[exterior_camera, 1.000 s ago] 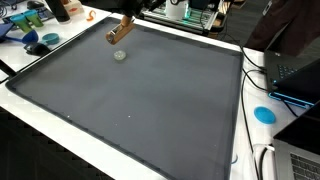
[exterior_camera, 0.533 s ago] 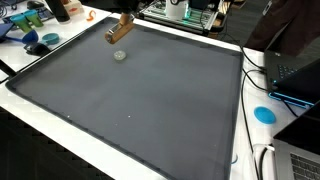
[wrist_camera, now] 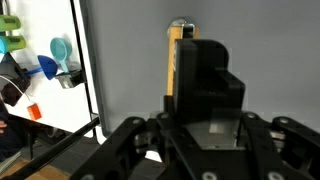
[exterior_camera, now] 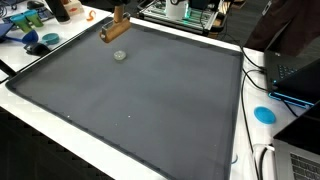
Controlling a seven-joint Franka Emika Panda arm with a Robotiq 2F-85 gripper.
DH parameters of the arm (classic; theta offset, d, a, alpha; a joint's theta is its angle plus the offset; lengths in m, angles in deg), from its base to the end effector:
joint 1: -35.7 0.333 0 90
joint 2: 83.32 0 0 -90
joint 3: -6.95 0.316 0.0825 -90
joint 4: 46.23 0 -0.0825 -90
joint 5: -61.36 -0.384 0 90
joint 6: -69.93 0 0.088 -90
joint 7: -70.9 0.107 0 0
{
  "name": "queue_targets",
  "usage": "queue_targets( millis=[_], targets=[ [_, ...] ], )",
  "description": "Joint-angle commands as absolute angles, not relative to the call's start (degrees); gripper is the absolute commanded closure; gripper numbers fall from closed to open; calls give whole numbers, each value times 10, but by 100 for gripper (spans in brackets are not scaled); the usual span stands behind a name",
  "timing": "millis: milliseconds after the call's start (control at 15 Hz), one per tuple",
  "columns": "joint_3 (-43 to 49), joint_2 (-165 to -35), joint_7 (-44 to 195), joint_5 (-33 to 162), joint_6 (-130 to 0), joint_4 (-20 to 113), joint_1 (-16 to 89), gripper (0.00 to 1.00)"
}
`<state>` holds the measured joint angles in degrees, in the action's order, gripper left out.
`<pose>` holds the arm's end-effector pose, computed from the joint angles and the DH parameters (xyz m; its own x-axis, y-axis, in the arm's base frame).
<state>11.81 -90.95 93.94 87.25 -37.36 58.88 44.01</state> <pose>0.5825 0.1004 0.4550 0.9991 -0.0064 0.0427 -0.0233 -0.9125 0.4085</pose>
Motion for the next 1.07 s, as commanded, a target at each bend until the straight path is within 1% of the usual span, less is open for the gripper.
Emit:
queue_targets(
  millis=[0, 467, 1000],
  targets=[
    [107, -877, 890, 820, -405, 611, 417, 76],
    [80, -853, 791, 698, -449, 619, 372, 76],
    [30, -851, 678, 476, -453, 637, 308, 76]
  ],
)
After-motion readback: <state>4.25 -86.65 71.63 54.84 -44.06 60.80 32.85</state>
